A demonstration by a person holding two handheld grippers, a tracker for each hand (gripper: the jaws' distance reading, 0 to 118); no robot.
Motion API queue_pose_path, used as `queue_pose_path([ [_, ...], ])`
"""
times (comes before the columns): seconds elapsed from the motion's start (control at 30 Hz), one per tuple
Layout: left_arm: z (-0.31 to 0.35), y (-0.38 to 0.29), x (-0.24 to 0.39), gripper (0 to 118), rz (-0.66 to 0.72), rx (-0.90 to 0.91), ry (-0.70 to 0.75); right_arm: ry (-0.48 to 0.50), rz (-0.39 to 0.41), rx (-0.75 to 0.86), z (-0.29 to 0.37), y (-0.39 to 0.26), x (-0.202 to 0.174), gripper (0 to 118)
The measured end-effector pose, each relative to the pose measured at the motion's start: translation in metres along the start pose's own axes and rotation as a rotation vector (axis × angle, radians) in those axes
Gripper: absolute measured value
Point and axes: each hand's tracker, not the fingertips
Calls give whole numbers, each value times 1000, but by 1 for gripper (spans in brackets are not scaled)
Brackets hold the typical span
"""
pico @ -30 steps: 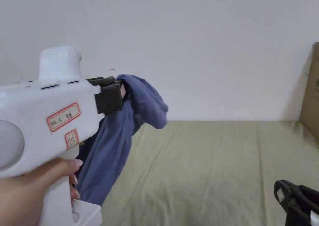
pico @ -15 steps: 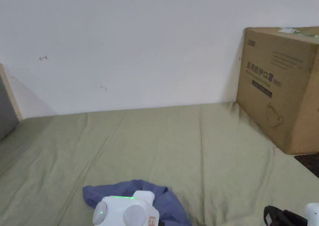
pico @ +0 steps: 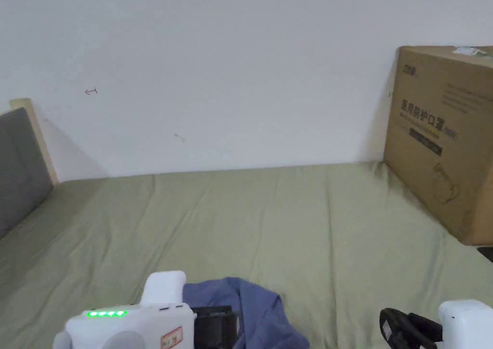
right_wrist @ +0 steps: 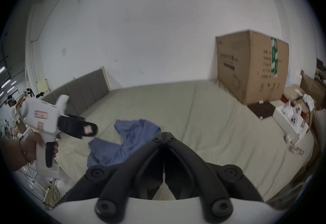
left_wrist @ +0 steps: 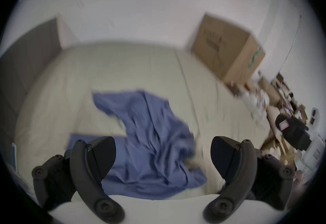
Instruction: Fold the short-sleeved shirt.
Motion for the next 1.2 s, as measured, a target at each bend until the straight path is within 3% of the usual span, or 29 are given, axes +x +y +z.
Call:
queue_pose_path([
  [0.07,54,-12,-1,111,-15,282,104,13,25,103,14,6,-11,0],
  [0.13,94,-27,-2,110,-66,433,205,8,54,210,28,6,-19,0],
  [0.2,126,-49,-1,97,-57,605,282,-27,57,290,38,3,-27,0],
  [0.23,135,-57,-1,79,-60,655,321,-40,47,313,41,2,-30,0],
  [0.27,143,-65,3,33,-54,671,409,-47,26,325,43,0,-32,0],
  [0.3,148,-70,6,0,-47,679,482,-47,13,324,44,0,-33,0],
  [0.37,155,-76,3,0,-2,677,586,-53,-6,317,43,1,-36,0],
  [0.43,159,-78,-8,0,41,654,469,-50,-16,301,42,2,-37,0],
  [0.53,157,-78,-14,0,-2,600,543,-43,-18,279,40,3,-38,0],
  [0.67,163,-71,-21,0,21,601,531,-32,-10,273,40,5,-43,0],
  [0.73,151,-46,-43,0,44,492,459,-24,-3,264,38,7,-45,0],
  [0.83,95,-6,-101,0,137,22,313,-8,16,220,27,7,-47,0],
  [0.93,30,-11,-166,0,303,-79,220,2,26,176,11,5,-50,0],
  [0.97,9,-14,-181,2,318,-134,250,4,25,164,6,2,-50,0],
  [1.0,-9,-15,-191,15,298,-197,294,6,25,151,1,0,-51,0],
  [1.03,-27,-22,-200,40,289,-237,335,6,25,133,-4,-2,-51,0],
  [1.07,-46,-28,-208,79,276,-278,337,5,26,114,-10,-6,-51,0],
  [1.1,-63,-34,-213,103,259,-311,340,1,25,97,-16,-8,-52,0],
  [1.13,-79,-40,-217,117,257,-343,335,-2,24,80,-22,-10,-52,0],
  [1.2,-112,-53,-219,116,237,-376,337,3,20,40,-33,-14,-52,0],
])
